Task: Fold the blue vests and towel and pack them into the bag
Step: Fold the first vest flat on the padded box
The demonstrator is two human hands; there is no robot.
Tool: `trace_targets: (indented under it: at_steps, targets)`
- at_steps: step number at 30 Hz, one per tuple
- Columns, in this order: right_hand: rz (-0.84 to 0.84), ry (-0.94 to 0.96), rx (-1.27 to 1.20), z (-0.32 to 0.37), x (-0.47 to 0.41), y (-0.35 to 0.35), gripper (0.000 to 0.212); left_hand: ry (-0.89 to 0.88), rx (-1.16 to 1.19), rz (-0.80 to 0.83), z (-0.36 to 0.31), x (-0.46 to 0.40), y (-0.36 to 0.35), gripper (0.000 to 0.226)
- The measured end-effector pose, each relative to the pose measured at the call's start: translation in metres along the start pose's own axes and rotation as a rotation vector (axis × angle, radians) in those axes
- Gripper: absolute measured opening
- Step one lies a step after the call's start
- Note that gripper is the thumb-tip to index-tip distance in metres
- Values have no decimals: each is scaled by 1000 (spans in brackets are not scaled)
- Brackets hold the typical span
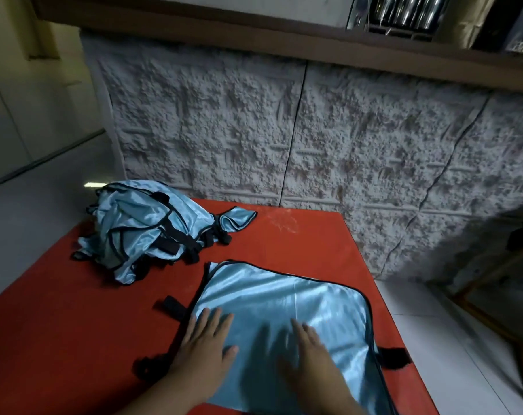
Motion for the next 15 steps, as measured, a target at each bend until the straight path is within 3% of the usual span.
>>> trace_targets:
  at_steps: [3, 5, 7, 9, 13, 15]
  targets:
    - [182, 9, 49, 11, 38, -45, 110, 98, 133, -78, 6, 7, 34, 59]
    - [155, 84, 85, 8, 52, -56, 92, 265, 125, -115, 24, 24, 52, 52]
    - [166, 134, 132, 0, 57, -69, 57, 476, 173, -13, 46, 49, 49, 51]
    - [218, 106, 148, 24, 58, -51, 42, 572, 200, 85, 60, 66, 33, 53]
    - [279, 7, 81, 44, 26, -26, 34, 541, 138, 79, 74, 71, 30, 47]
    - [231, 1, 25, 59, -2, -12, 36, 547, 184, 117, 81, 68, 30, 49]
Point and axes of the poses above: each hand's wrist, its own x-axis away from the middle knuckle, its own y-axis out of the back of the hand, z = x × y, the point moved 10 cm from there along -x, towards the middle knuckle
